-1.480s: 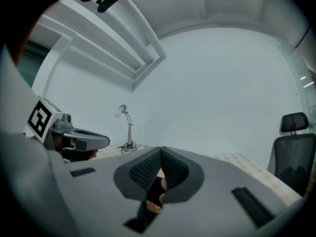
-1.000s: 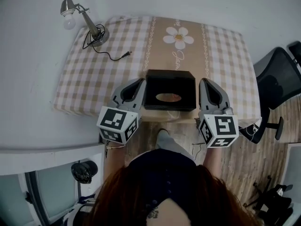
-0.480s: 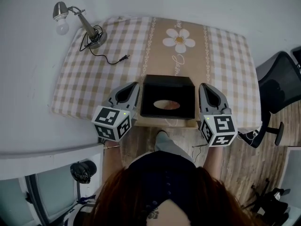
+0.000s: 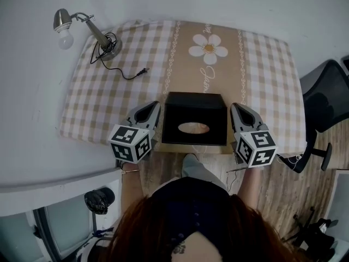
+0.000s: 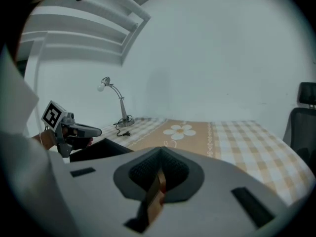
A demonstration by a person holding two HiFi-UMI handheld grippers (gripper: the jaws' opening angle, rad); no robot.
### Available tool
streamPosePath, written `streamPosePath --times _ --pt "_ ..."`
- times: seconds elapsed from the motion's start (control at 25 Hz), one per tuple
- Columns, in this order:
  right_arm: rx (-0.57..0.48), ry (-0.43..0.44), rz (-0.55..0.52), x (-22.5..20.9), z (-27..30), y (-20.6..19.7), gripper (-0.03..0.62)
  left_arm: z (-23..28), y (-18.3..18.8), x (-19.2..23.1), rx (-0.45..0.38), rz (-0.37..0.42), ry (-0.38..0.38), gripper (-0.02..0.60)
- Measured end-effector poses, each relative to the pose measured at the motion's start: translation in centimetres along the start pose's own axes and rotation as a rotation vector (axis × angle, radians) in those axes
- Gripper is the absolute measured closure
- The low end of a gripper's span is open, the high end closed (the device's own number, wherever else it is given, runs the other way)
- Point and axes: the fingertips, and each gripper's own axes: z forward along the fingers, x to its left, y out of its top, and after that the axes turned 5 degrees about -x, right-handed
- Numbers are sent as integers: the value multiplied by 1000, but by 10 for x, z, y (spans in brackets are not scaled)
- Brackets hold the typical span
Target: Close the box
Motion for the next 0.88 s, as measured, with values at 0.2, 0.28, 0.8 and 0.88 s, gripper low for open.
streamPosePath --times 0.2,0.28,0.8,0.88 --pt "56 12 3 -7 11 -17 577 10 -11 5 35 -34 -15 554" --pt "78 21 5 -8 16 -24 577 14 -16 6 52 -46 -24 554" --pt "193 83 20 -12 38 -54 577 32 -46 8 173 -103 -84 554" --pt "200 91 22 -12 40 -55 577 33 -49 9 185 -110 -89 554"
